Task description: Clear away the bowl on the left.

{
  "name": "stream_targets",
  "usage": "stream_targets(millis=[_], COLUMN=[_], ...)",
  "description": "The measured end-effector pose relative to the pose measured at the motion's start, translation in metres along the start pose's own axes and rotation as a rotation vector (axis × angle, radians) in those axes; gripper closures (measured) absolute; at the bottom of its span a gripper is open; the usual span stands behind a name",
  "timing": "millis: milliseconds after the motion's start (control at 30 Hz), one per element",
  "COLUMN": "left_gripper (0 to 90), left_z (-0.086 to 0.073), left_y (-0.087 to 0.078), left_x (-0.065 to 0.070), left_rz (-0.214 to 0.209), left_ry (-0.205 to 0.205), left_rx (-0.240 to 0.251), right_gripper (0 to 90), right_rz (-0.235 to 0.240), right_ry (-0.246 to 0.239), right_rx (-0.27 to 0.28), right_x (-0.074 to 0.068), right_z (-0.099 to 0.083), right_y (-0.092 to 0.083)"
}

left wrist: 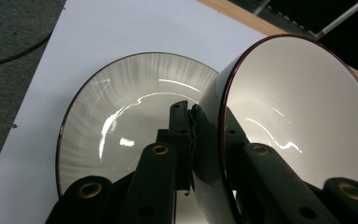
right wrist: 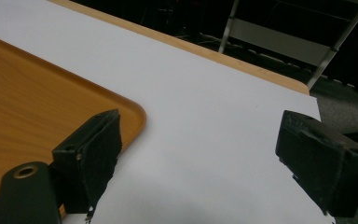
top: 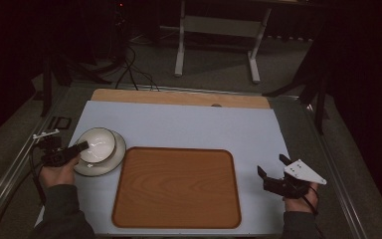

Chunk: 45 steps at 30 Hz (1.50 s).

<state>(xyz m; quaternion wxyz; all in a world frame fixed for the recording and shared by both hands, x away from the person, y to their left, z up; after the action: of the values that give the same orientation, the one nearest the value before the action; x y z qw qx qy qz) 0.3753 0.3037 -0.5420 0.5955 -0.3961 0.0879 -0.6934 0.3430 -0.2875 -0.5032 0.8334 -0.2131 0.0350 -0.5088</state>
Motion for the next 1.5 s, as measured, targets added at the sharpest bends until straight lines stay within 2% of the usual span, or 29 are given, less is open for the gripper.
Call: stream_targets(millis=[600,767,1133,1500], left_gripper=[81.8,81.8,81.9,81.8], left_z=[0.010,0.012,0.014,0.014], left_y=[-0.014,-0.018,-0.021,-0.023], left_x=[0.017,0.025,0.038,0.054], left_rz=[-0.030,-0.044,-0.075,-0.102], left_ry=[0.030,0.045,0.058,0.098], left_rx=[0.040,0.048,0.051,0.043], right_gripper=[13.8,13.8,13.8,13.9], right_rz=[0.000,-0.001,0.000,0.000], right_ry=[0.002,0.001,0.001,0.001], right_rx=[0.006,0.007,0.008,0.009], right_x=[0.001,0.001,0.001,0.001], right_z=[0.001,0.001,0.001,0.001], right_y=[-0.001,-0.001,-0.001,-0.001])
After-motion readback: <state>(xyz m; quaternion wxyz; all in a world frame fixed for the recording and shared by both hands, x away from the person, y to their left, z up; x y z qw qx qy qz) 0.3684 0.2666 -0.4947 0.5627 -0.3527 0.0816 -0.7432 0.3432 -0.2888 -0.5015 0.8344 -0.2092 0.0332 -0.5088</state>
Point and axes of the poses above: each handheld gripper's, and its own axes: y roughly forward along the jaws, z roughly out of its top, x roughly to its right, the point moved 9 cm from there along y, roughly forward along the jaws, and after that the axes turned 1 degree about z, right-handed, at the moved point
